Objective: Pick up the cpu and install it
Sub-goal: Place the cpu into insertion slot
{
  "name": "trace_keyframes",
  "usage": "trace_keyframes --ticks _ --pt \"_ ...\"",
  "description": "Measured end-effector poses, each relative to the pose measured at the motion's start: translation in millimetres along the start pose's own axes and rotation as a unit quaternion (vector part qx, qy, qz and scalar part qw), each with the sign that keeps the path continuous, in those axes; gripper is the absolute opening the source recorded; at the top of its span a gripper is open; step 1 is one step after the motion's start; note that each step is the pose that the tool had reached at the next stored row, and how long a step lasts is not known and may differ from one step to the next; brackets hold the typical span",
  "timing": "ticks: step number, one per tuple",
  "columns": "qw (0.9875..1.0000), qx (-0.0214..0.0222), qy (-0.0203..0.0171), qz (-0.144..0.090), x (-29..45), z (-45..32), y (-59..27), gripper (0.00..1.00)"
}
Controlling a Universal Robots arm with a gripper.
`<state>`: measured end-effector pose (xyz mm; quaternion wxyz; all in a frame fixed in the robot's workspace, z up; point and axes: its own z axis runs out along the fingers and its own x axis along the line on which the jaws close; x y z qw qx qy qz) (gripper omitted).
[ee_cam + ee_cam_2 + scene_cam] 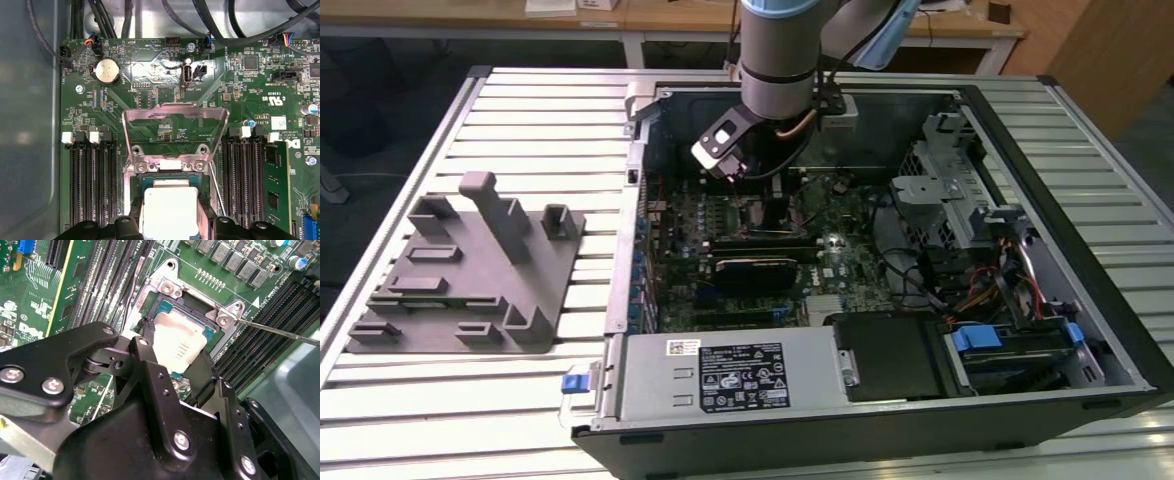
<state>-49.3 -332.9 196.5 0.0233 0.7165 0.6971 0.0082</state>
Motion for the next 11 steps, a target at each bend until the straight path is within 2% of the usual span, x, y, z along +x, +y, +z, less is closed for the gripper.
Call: trace_keyframes --ticks 7,11 --pt "1.0 0.0 -0.0003 0.0 0.0 0.6 0.0 0.53" --pt "1.0 0.0001 0.0013 0.0 0.0 0.9 -0.1 0.53"
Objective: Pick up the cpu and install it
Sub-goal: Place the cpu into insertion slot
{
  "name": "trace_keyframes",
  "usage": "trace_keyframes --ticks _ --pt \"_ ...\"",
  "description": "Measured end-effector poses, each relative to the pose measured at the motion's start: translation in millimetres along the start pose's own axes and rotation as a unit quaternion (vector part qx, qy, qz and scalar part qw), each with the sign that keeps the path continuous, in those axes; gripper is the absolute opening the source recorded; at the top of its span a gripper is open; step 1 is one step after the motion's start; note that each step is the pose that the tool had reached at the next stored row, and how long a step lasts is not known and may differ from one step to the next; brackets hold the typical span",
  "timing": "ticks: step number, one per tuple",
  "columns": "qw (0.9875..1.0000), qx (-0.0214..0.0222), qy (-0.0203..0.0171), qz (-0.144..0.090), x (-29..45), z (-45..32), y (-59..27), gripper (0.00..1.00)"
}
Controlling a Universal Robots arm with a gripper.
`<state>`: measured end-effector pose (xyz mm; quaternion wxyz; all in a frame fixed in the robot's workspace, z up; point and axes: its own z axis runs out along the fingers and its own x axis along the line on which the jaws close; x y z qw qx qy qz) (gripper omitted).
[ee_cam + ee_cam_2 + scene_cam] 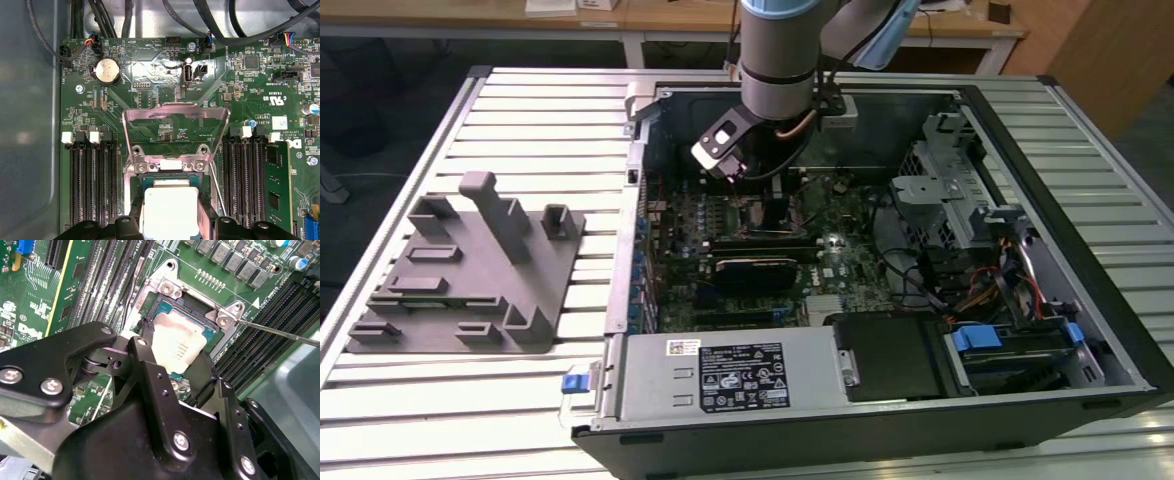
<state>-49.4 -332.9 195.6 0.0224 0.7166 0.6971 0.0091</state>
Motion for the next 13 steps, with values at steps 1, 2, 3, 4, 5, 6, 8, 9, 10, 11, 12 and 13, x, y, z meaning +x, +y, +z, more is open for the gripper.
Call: trace_keyframes --ticks 1,2,3,4,5,6,8,9,10,11,12,13 --pt "1.0 0.0 0.0003 0.0 0.0 0.0 0.0 0.53" --pt "1.0 0.0 0.0007 0.0 0.0 0.1 0.0 0.53" --pt "1.0 0.0 0.0008 0.0 0.0 0.1 0.0 0.53" --pt "1.0 0.0 0.0012 0.0 0.0 0.1 0.0 0.53" --pt "1.0 0.0 0.0014 0.0 0.0 0.1 0.0 0.53" --pt "1.0 0.0 0.0014 0.0 0.0 0.1 0.0 0.53" --pt "1.0 -0.0001 0.0017 0.0 0.0 -0.5 0.0 0.53" --pt "1.0 -0.0001 0.0017 0.0 0.0 -1.1 0.1 0.53" --pt "1.0 0.0 0.0016 0.0 0.0 -1.8 0.1 0.53" --pt "1.0 0.0 0.0015 0.0 0.0 -2.2 0.1 0.53" --pt "1.0 0.0 0.0016 0.0 0.0 -2.2 0.1 0.53" --pt "1.0 0.0 0.0016 0.0 0.0 -2.2 0.1 0.53"
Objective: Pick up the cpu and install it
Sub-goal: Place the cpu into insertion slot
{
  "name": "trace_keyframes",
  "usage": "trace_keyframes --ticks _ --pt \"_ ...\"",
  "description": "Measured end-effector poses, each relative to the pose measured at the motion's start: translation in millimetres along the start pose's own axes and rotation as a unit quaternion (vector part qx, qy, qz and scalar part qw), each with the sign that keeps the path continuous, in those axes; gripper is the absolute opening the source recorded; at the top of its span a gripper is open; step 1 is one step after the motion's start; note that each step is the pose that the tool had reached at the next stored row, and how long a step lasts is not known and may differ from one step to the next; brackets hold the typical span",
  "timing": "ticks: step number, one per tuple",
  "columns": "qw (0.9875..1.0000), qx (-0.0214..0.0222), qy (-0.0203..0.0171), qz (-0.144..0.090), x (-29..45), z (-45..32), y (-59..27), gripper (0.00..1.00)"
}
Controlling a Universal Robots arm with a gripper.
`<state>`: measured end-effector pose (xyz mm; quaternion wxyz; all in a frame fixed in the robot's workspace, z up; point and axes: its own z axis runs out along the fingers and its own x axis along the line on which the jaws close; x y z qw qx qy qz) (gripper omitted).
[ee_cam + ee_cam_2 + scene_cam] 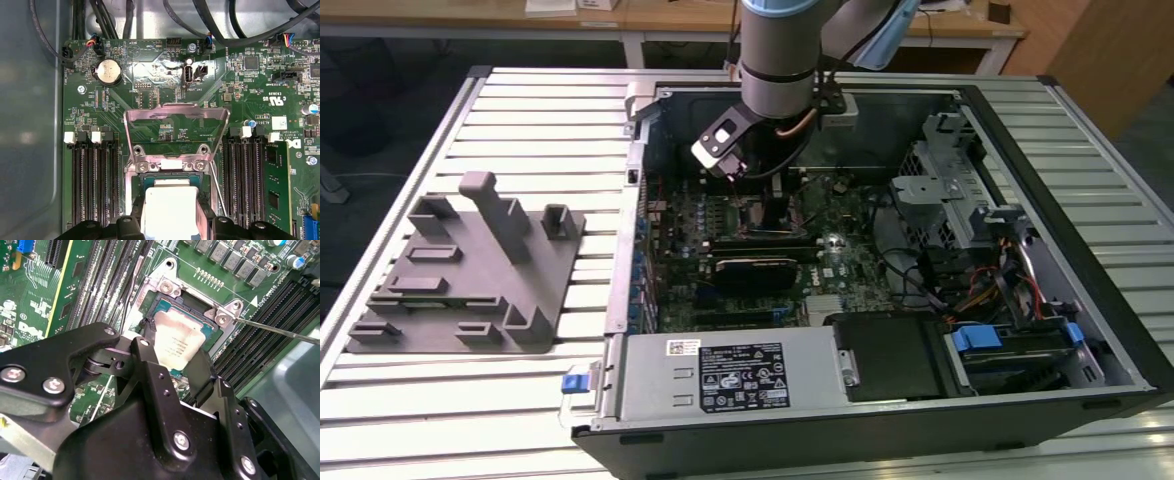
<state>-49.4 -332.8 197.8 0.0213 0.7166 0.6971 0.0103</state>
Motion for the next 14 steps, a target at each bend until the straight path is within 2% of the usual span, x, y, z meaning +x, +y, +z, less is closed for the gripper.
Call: trace_keyframes --ticks 14 --pt "1.0 0.0 -0.0001 0.0 -0.1 -3.4 0.1 0.51"
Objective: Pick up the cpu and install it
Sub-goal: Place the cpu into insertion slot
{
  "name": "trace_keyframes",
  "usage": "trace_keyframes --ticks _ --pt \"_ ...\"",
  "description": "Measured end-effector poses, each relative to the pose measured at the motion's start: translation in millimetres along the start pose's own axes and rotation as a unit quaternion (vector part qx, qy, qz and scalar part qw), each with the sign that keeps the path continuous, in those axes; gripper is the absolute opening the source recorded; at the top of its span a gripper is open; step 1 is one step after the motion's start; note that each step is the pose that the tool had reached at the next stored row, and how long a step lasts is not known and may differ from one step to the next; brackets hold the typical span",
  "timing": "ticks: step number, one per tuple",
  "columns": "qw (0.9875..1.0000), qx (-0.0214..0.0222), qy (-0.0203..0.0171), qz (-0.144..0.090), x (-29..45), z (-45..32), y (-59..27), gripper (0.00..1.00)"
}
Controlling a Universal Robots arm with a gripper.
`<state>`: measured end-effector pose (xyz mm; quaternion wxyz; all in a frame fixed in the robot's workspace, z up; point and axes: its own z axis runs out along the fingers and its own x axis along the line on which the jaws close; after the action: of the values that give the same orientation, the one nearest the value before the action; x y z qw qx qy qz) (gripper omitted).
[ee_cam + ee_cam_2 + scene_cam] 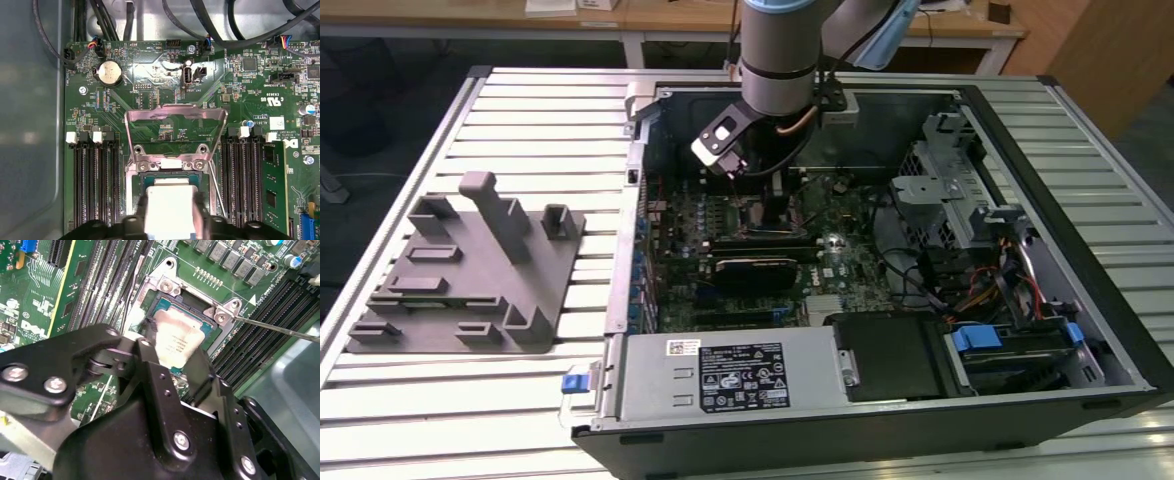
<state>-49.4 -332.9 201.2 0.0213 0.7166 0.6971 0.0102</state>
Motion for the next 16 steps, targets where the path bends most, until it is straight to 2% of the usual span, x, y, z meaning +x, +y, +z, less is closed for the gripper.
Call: trace_keyframes --ticks 1,2,4,5,7,8,10,16 --pt "1.0 0.0 0.0 0.0 0.0 -0.1 0.0 0.45" --pt "1.0 0.0 0.0 0.0 0.0 -0.1 0.0 0.45" --pt "1.0 0.0 0.0 0.0 0.0 -0.2 0.0 0.33" --pt "1.0 0.0 0.0 0.0 0.0 -0.2 0.0 0.33" --pt "1.0 0.0 0.0 0.0 0.0 -0.3 0.0 0.21" --pt "1.0 0.0 0.0 0.0 0.0 -0.3 0.0 0.21" --pt "1.0 0.0 0.0 0.0 0.0 -0.4 0.0 0.11" --pt "1.0 0.0 0.0 0.0 0.0 -0.6 0.0 0.11"
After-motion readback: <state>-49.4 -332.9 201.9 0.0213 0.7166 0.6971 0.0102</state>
